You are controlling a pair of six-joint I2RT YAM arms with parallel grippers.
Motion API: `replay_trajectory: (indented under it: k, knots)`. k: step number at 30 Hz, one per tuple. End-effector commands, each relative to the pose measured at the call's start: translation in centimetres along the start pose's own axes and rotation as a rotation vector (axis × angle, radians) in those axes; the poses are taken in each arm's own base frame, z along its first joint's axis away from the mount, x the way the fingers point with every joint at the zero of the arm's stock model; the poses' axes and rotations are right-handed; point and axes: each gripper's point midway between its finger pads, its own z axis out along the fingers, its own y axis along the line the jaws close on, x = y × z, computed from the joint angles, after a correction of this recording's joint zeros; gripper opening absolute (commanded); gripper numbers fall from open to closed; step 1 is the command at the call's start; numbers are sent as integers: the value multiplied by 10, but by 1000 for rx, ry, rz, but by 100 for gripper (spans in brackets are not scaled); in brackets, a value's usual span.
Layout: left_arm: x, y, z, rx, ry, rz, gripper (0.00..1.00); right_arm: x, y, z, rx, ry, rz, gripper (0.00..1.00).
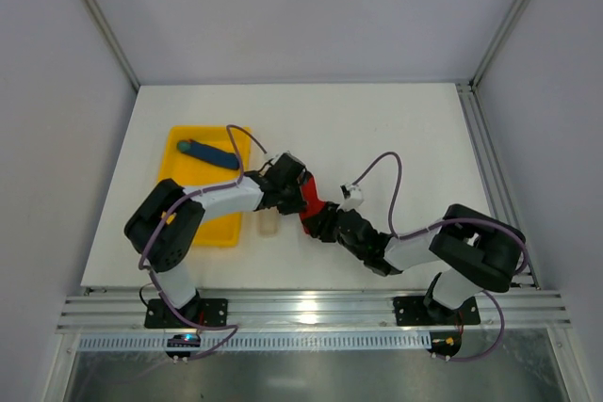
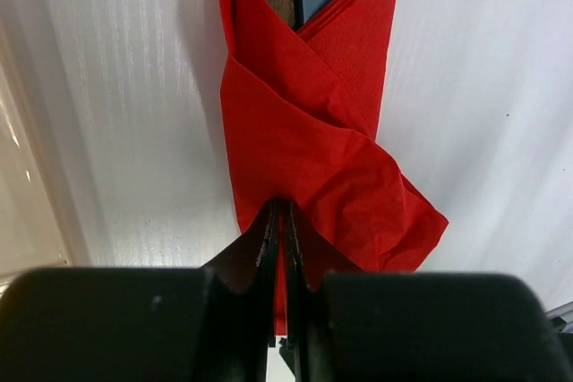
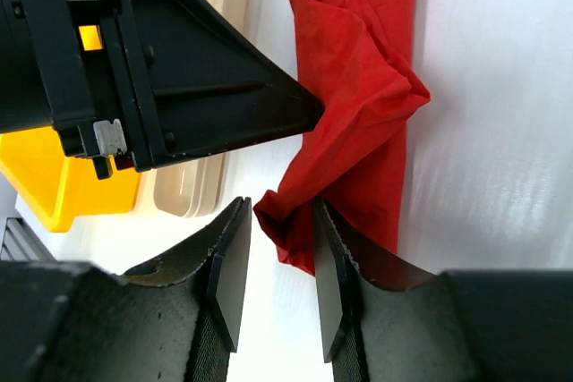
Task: Place the utensils on the paper napkin and roll it up
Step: Roll the napkin at the center of the board.
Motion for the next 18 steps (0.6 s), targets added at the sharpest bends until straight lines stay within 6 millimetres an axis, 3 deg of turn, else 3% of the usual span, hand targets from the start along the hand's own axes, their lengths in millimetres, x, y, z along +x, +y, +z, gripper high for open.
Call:
replay_trajectory:
  k: [1, 8, 12, 18]
  knots:
    - [-4, 2, 6, -17, -27, 10, 8, -17, -2, -1, 62, -49, 1, 40]
    - [-4, 4, 9, -36, -22, 17, 8, -18, -21, -2, 166, -53, -10, 37]
    - [-6, -1, 6, -18, -26, 18, 8, -16, -27, -2, 190, -52, -16, 27]
    - [-11, -18, -6, 50, -32, 7, 22, -8, -33, -6, 215, -37, 4, 16]
